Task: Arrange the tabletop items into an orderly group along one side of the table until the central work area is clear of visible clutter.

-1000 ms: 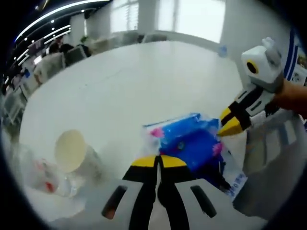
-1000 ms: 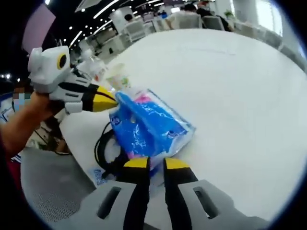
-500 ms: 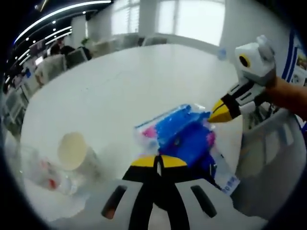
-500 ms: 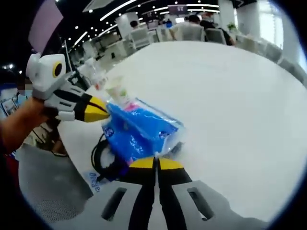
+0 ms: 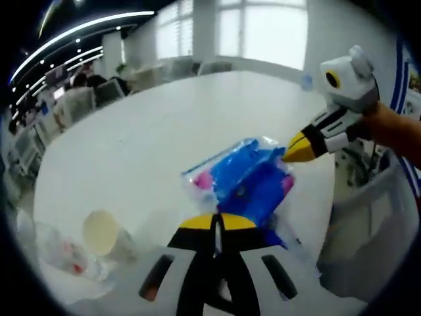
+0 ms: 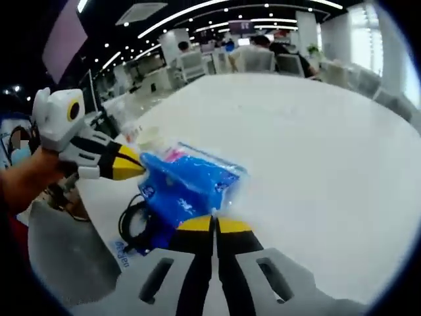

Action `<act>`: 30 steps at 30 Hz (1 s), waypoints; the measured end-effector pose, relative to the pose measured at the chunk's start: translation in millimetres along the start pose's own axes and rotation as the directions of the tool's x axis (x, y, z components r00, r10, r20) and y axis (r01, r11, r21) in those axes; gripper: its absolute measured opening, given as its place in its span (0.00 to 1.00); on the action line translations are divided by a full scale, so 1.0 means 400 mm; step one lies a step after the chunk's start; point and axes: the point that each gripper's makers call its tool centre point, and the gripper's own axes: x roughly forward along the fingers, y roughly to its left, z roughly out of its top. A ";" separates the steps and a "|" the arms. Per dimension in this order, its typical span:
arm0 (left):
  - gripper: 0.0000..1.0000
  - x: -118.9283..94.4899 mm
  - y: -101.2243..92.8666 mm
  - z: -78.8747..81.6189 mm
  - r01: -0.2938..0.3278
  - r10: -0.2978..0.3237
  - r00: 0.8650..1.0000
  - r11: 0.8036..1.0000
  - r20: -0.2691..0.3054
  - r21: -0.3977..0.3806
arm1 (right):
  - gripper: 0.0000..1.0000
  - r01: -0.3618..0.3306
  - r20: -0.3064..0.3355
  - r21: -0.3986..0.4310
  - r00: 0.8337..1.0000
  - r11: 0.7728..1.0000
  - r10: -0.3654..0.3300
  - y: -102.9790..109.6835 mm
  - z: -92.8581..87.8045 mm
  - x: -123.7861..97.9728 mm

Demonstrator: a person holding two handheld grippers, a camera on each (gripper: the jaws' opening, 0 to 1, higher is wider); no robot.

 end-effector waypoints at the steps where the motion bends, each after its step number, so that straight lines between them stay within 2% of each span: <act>1: 0.00 0.005 -0.004 0.007 -0.001 0.001 1.000 1.000 0.005 0.001 | 0.01 0.001 0.005 -0.021 1.000 1.000 -0.001 -0.007 0.005 -0.004; 5: 0.00 0.030 -0.024 0.034 0.003 -0.003 1.000 1.000 0.020 0.010 | 0.01 0.014 -0.013 -0.064 1.000 0.998 -0.015 -0.045 0.008 -0.022; 18: 0.00 0.112 -0.060 0.119 0.003 -0.003 0.997 1.000 0.073 0.000 | 0.01 0.068 0.049 -0.027 0.997 0.997 -0.067 -0.170 0.045 -0.057; 23: 0.00 0.150 -0.071 0.138 -0.007 0.009 0.996 1.000 0.087 -0.026 | 0.01 0.087 0.058 -0.031 0.995 0.996 -0.085 -0.218 0.046 -0.056; 30: 0.00 0.219 -0.070 0.141 -0.021 0.026 0.997 0.998 0.071 -0.065 | 0.01 0.092 0.055 -0.049 0.994 0.995 -0.089 -0.282 0.042 -0.027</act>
